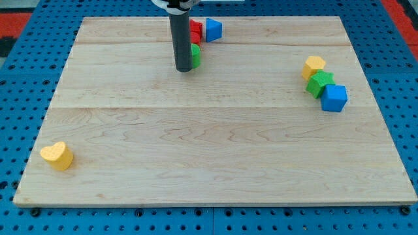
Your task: Push the yellow heart into the group of blocks
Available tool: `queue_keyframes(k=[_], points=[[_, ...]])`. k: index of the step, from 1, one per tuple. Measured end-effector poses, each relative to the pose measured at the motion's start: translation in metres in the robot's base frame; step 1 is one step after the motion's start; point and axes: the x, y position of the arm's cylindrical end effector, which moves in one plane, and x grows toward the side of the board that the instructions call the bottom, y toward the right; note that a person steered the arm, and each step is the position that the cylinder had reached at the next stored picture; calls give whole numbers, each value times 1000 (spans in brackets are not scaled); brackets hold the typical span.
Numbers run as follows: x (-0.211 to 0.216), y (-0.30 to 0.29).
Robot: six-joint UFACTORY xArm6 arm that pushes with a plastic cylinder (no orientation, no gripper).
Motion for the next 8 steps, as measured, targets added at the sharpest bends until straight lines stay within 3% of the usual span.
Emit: queue_keyframes(k=[1, 3, 4, 5, 8], points=[[3, 0], [185, -19], [240, -86], [250, -178], [235, -192]])
